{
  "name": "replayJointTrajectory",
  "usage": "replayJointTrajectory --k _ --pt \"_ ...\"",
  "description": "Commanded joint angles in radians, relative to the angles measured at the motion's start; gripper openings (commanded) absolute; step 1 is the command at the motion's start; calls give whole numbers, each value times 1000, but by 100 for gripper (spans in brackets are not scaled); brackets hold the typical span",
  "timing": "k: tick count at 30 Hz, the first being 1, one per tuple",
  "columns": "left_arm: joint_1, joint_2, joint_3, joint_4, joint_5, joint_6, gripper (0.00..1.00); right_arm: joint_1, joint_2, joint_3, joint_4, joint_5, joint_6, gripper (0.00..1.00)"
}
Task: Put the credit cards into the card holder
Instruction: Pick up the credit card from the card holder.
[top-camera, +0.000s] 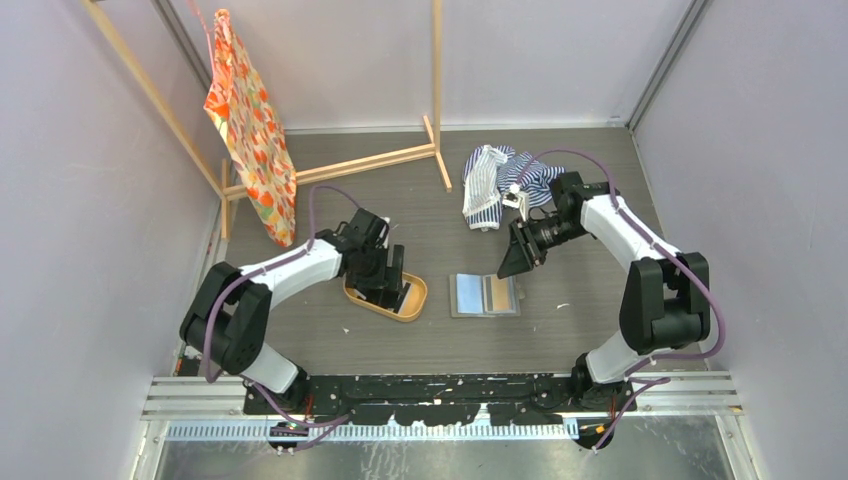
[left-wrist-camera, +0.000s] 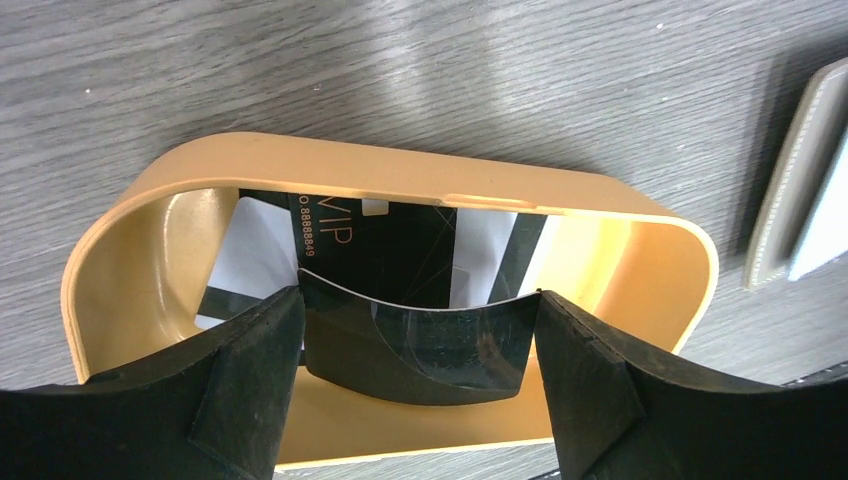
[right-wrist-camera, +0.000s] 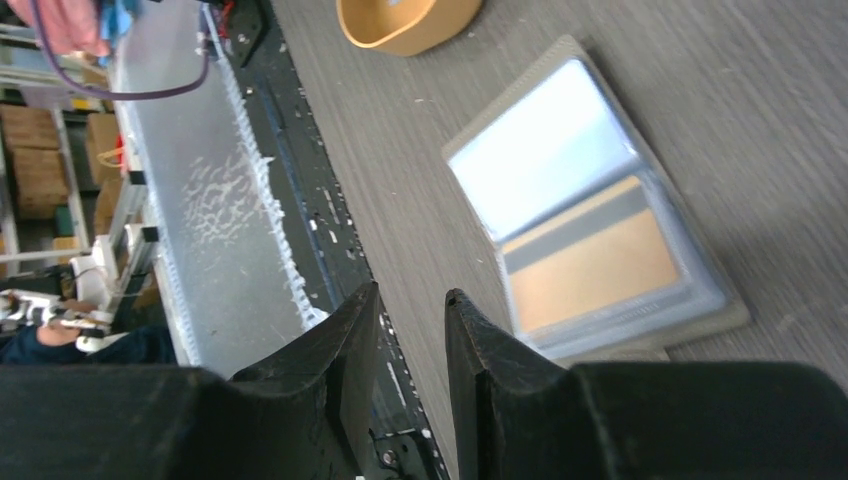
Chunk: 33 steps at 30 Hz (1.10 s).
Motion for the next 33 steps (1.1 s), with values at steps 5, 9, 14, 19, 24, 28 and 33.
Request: replayJointTrajectory --k 5,9,14,19,24,28,33 --pt "41 -43 -83 116 141 -82 67 138 62 74 -4 -154 46 36" --pt "60 -42 -112 157 179 -102 66 236 87 93 146 -150 219 36" --pt "85 -43 -142 193 216 -117 66 339 80 41 508 -28 585 36" --pt "104 -45 -169 222 239 -133 65 436 99 -21 771 49 819 37" --pt "110 -45 -181 232 244 -137 64 488 144 -28 825 71 873 37" --pt "114 -58 -192 248 260 -144 64 491 163 -21 820 74 867 37" --pt "120 -66 -194 269 311 -164 63 491 172 -34 819 79 856 37"
